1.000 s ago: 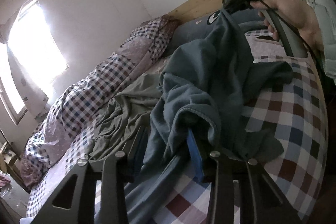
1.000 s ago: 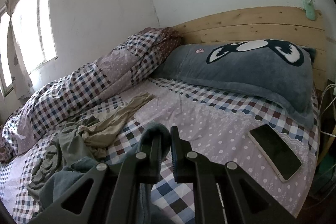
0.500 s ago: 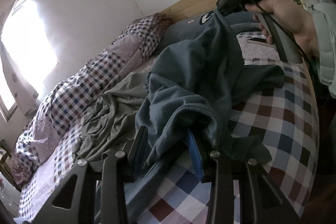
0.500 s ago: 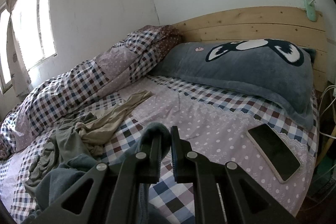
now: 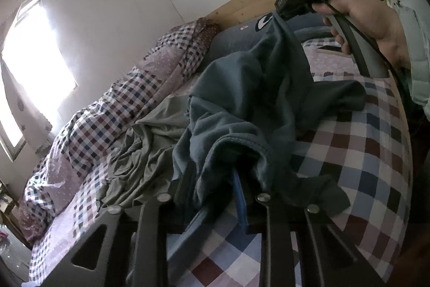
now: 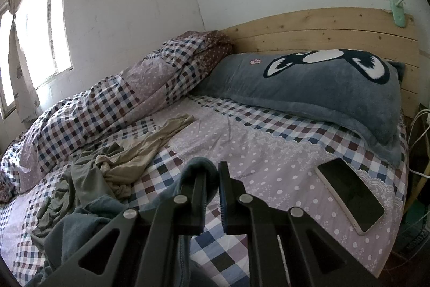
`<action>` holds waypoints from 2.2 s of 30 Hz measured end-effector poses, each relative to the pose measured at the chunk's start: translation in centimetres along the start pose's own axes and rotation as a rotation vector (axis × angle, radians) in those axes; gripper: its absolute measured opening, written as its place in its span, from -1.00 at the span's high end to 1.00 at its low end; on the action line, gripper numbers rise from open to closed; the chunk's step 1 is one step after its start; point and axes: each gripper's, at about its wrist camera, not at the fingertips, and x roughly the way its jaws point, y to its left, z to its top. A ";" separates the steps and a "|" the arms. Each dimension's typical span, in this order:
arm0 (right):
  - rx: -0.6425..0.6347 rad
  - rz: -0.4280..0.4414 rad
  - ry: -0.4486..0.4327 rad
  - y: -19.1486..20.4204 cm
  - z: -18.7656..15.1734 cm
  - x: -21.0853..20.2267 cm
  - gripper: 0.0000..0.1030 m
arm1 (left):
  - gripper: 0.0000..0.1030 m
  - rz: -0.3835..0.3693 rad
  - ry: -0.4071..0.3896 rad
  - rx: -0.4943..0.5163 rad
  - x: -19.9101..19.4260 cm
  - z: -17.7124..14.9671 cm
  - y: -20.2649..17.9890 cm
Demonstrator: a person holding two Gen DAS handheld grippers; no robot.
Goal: Fold clothes
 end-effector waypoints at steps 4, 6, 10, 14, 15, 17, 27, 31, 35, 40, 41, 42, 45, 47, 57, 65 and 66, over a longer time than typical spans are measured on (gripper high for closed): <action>0.001 -0.001 0.002 0.0 0.0 0.0 0.86 | 0.33 0.003 -0.003 0.014 -0.2 -0.2 0.2; 0.003 -0.001 0.003 0.0 0.0 0.1 0.86 | 0.32 0.001 -0.007 0.017 -0.4 -0.3 0.4; 0.006 0.000 0.004 0.0 0.0 0.1 0.86 | 0.32 -0.013 -0.020 0.019 -1.0 -0.5 0.8; 0.007 0.002 0.005 0.1 0.0 0.2 0.86 | 0.32 -0.016 -0.023 0.028 -1.5 -0.7 1.1; 0.007 0.002 0.005 0.1 0.0 0.2 0.86 | 0.31 -0.010 -0.021 0.027 -1.6 -0.8 1.3; 0.008 0.002 0.005 0.2 -0.1 0.2 0.86 | 0.31 0.006 -0.018 0.020 -1.5 -0.8 1.5; -0.009 0.004 0.007 1.0 -0.4 0.2 0.86 | 0.32 -0.011 -0.023 0.012 -1.0 -0.5 1.1; -0.014 0.006 0.008 1.1 -0.4 0.3 0.86 | 0.31 -0.018 -0.023 0.008 -0.8 -0.4 1.0; -0.016 0.010 0.011 1.0 -0.4 0.3 0.85 | 0.31 -0.017 -0.019 0.005 -0.4 -0.4 0.8; -0.016 0.011 0.016 0.9 -0.5 0.4 0.85 | 0.32 -0.028 -0.004 0.022 0.4 -0.4 0.1; -0.017 0.011 0.017 0.9 -0.5 0.4 0.85 | 0.32 -0.031 0.000 0.026 0.5 -0.4 -0.1; -0.017 0.011 0.018 0.9 -0.5 0.4 0.85 | 0.32 -0.035 0.004 0.031 0.7 -0.4 -0.2; -0.016 0.012 0.021 0.7 -0.4 0.4 0.85 | 0.32 -0.044 0.017 0.045 1.1 -0.4 -0.6; -0.017 0.012 0.022 0.6 -0.4 0.4 0.85 | 0.32 -0.048 0.023 0.056 1.3 -0.4 -1.0; -0.017 0.014 0.027 0.3 -0.5 0.4 0.85 | 0.33 -0.063 0.040 0.077 1.7 -0.3 -1.8; -0.014 0.016 0.028 0.2 -0.4 0.4 0.85 | 0.67 -0.071 0.040 0.086 1.5 -0.4 -2.0; -0.015 0.016 0.028 0.2 -0.4 0.4 0.85 | 0.68 -0.070 0.038 0.086 1.4 -0.5 -1.9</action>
